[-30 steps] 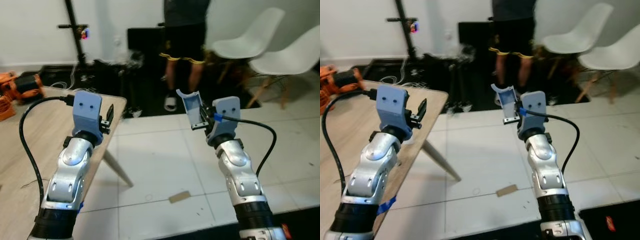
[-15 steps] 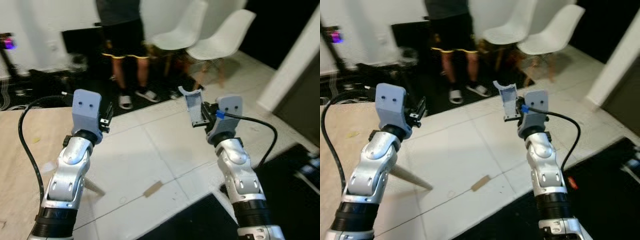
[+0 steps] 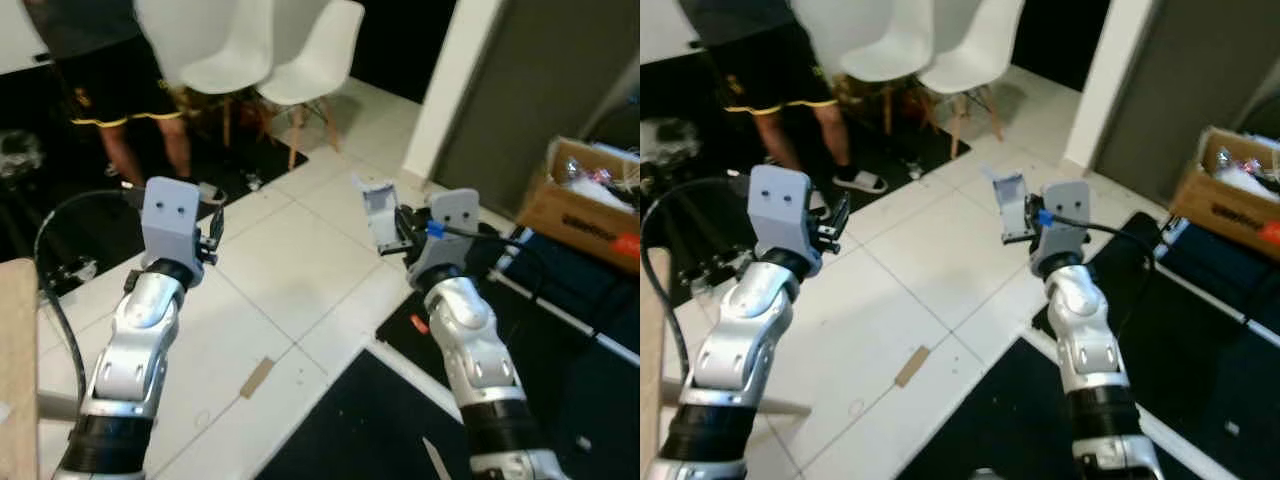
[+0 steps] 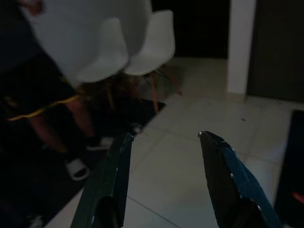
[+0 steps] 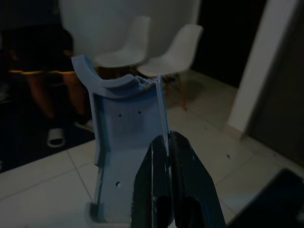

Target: Picking trash to rubbish bin

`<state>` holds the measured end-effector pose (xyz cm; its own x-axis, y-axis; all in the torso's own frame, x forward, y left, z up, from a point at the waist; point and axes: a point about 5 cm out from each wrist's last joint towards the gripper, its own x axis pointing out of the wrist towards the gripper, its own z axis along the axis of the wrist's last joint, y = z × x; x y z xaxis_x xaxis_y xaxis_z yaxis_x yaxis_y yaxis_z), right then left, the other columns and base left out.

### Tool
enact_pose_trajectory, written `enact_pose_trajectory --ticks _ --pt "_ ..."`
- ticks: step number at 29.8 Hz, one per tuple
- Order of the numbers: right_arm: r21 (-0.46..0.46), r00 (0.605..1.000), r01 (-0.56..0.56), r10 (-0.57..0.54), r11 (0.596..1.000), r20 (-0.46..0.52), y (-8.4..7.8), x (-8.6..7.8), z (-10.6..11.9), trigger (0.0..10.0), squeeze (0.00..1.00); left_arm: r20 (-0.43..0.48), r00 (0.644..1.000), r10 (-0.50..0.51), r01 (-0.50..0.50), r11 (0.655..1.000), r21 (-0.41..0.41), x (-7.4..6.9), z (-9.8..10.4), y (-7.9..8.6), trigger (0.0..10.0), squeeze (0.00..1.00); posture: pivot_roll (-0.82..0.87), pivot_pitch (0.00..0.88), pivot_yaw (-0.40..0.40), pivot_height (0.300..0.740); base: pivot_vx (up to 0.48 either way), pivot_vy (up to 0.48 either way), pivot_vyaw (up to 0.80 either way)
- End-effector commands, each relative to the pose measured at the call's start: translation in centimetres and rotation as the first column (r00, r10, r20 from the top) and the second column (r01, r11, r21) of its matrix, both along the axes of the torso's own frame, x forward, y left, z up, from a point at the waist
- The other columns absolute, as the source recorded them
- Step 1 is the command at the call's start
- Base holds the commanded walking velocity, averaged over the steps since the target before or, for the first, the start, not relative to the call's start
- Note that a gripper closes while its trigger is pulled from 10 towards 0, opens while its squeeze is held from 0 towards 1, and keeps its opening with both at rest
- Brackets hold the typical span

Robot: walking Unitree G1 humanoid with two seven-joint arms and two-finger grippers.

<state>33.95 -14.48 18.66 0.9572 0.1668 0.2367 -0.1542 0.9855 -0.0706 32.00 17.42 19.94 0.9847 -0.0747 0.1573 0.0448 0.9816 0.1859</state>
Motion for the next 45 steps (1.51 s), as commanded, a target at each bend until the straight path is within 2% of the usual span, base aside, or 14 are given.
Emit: enact_pose_trajectory --ticks 1,9,13,30,34,39,42,43,45 --pt "0.007 1.0 0.017 -0.017 1.0 -0.016 -0.5 0.0 -0.3 10.0 0.0 -0.001 1.0 -0.006 0.006 1.0 0.025 0.0 0.0 -0.2 10.0 0.0 0.05 0.105 -0.002 0.74 0.0 0.0 -0.8" --pt "0.006 1.0 0.02 -0.02 1.0 -0.022 -0.6 0.0 -0.4 10.0 0.0 -0.002 1.0 -0.004 0.004 1.0 0.02 -0.1 -0.1 -0.2 10.0 0.0 0.04 0.108 -0.001 0.74 0.0 0.0 -0.8" --pt "0.006 0.999 0.023 -0.023 1.0 -0.03 -0.7 0.0 -0.5 10.0 0.0 -0.002 1.0 -0.012 0.012 0.999 0.043 -0.2 -0.2 -0.3 10.0 0.0 0.04 0.108 -0.001 0.74 0.0 0.0 -0.8" --pt "0.039 0.996 0.061 -0.058 0.997 -0.071 -1.2 0.0 -1.1 10.0 0.0 -0.009 1.0 -0.016 0.016 1.0 0.004 -0.1 -0.1 -0.2 10.0 0.0 0.04 0.095 0.01 0.74 0.0 0.0 -0.8" --pt "0.035 0.996 0.052 -0.049 0.998 -0.079 -1.0 0.0 -1.3 10.0 0.0 -0.046 0.998 -0.053 0.054 0.998 0.025 -0.1 -0.6 -0.7 10.0 0.0 0.04 0.093 0.01 0.74 0.0 0.0 -0.8" --pt "0.029 0.994 0.057 -0.054 0.998 -0.1 -1.0 0.0 -1.7 10.0 0.0 -0.057 0.997 -0.052 0.053 0.998 0.02 -0.2 -0.9 -0.9 10.0 0.0 0.04 0.091 0.01 0.74 0.0 0.0 -0.8" --pt "0.029 0.99 0.027 -0.023 0.999 -0.141 -0.7 0.0 -2.3 10.0 0.0 -0.066 0.996 -0.053 0.054 0.998 0.018 -0.2 -1.0 -0.9 10.0 0.0 0.04 0.09 0.011 0.74 0.0 0.0 -0.68" --pt "-0.013 0.987 0.014 -0.016 1.0 -0.158 -0.5 0.0 -2.6 10.0 0.0 -0.071 0.996 -0.053 0.055 0.998 0.017 -0.1 -1.0 -0.9 10.0 0.0 0.04 0.09 0.011 0.74 0.0 0.0 -0.46" --pt "-0.032 0.979 -0.02 0.013 0.999 -0.204 0.0 -0.2 -3.5 10.0 0.0 -0.072 0.996 -0.049 0.05 0.999 0.011 -0.1 -1.1 -0.7 10.0 0.0 0.04 0.091 0.008 0.74 0.12 0.0 0.0"
